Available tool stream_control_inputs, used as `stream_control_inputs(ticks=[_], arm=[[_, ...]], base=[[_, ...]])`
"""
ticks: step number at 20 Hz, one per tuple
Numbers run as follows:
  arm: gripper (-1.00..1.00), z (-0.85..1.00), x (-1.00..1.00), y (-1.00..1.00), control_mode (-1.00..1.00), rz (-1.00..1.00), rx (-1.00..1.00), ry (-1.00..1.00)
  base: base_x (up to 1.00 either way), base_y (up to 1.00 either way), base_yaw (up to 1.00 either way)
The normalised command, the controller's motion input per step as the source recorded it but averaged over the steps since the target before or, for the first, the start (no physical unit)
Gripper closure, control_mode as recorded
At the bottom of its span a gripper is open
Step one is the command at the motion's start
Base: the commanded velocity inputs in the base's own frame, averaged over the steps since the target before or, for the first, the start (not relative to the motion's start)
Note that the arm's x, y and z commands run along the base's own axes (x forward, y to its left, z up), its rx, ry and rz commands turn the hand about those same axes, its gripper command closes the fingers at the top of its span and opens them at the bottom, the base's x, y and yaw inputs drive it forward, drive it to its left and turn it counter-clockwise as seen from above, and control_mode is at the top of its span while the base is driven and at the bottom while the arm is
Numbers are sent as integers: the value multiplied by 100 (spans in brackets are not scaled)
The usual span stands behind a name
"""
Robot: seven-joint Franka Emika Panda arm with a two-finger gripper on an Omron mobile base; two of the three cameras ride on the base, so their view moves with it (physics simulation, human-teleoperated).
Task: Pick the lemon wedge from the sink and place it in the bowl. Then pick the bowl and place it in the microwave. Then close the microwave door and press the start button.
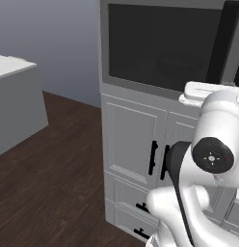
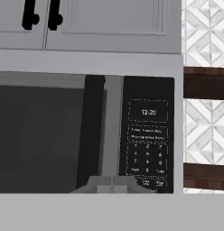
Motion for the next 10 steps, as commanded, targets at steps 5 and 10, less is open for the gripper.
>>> stream_control_inputs(ticks=[5,10], arm=[[100,-7,-4,-39,-100,0,0,0],[100,-42,0,-12,-100,0,4,0]], base=[[0,0,0],[0,0,0]])
